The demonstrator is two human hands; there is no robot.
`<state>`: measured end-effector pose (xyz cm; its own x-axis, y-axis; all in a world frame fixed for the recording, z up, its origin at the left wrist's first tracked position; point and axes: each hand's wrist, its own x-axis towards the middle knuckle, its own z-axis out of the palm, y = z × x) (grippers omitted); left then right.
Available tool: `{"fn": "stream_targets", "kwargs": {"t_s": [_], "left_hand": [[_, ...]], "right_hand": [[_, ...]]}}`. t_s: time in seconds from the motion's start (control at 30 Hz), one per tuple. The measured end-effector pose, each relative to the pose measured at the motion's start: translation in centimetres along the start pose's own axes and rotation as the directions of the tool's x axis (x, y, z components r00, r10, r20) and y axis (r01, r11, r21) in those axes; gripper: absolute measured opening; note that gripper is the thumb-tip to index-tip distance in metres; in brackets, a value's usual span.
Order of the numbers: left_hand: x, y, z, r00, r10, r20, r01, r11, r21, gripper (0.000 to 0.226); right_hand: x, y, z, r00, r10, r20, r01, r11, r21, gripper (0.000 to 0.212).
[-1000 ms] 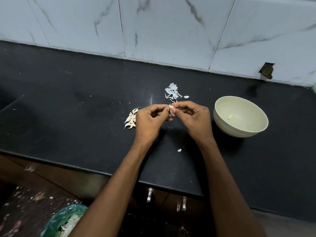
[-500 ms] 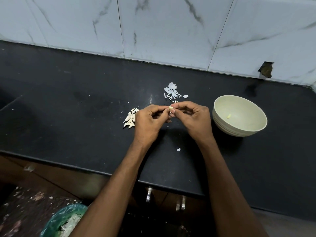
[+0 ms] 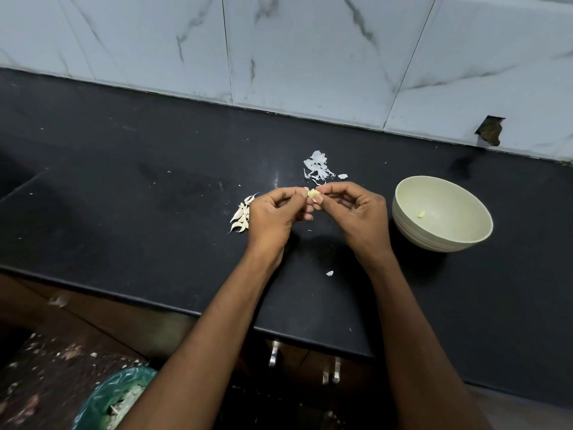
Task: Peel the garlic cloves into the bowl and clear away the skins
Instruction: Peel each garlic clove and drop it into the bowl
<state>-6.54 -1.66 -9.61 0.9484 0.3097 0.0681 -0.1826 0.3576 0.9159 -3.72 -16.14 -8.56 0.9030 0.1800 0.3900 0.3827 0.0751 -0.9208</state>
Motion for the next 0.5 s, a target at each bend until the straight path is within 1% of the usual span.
{"fn": "stream_targets", "kwargs": {"t_s": [0.1, 0.13, 0.2, 0.27, 0.37, 0.43, 0.5], "left_hand": [[0.14, 0.30, 0.15, 0.991, -0.130, 0.036, 0.135, 0.969, -0.205, 0.010], [0.18, 0.38, 0.15, 0.988, -0.149, 0.049, 0.156, 0.957, -0.243, 0.010], [0.17, 0.41, 0.07, 0.987, -0.143, 0.069, 0.156, 0.955, -0.252, 0.009], [0.00, 0.40, 0.03, 0.992, -0.106, 0.074, 0.119, 0.973, -0.197, 0.009], [-0.29, 0.39, 0.06, 0.999, -0.008, 0.054, 0.011, 0.998, -0.059, 0.015], [-0.37, 0.42, -0.04, 0.996, 0.063, 0.062, -0.065, 0.997, 0.034, 0.017], [-0.42, 0.45, -0.21, 0.989, 0.110, 0.097, -0.121, 0.987, 0.110, 0.015]], "right_hand": [[0.17, 0.04, 0.21, 1.000, 0.023, -0.006, -0.023, 0.999, 0.045, 0.016], [0.20, 0.07, 0.26, 0.999, 0.033, -0.009, -0.032, 0.998, 0.057, 0.016], [0.23, 0.06, 0.16, 0.999, 0.050, -0.007, -0.049, 0.996, 0.076, 0.017], [0.24, -0.02, -0.01, 0.998, 0.060, 0.003, -0.060, 0.995, 0.073, 0.017], [0.25, -0.08, -0.11, 0.998, 0.067, 0.015, -0.067, 0.997, 0.047, 0.014], [0.26, -0.07, -0.11, 0.998, 0.068, 0.017, -0.069, 0.997, 0.038, 0.012], [0.27, -0.12, -0.22, 0.998, 0.066, 0.011, -0.067, 0.997, 0.023, 0.011]]}}
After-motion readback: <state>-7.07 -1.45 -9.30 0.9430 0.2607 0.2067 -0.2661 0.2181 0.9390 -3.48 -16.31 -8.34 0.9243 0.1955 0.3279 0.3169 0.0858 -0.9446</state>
